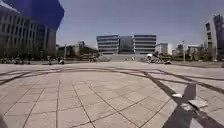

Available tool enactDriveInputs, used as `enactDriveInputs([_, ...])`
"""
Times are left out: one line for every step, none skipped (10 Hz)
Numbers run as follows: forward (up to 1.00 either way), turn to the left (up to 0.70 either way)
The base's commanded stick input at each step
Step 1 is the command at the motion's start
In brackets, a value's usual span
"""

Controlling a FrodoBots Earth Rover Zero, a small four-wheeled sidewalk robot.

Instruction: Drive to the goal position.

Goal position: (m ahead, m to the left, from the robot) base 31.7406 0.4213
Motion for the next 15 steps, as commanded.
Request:
enactDriveInputs([1.0,-0.38])
enactDriveInputs([1.0,-0.25])
enactDriveInputs([1.0,0.0])
enactDriveInputs([1.0,0.0])
enactDriveInputs([1.0,0.0])
enactDriveInputs([1.0,0.0])
enactDriveInputs([1.0,0.0])
enactDriveInputs([1.0,0.0])
enactDriveInputs([1.0,0.0])
enactDriveInputs([1.0,0.0])
enactDriveInputs([1.0,0.0])
enactDriveInputs([1.0,0.0])
enactDriveInputs([1.0,0.0])
enactDriveInputs([1.0,0.0])
enactDriveInputs([1.0,0.0])
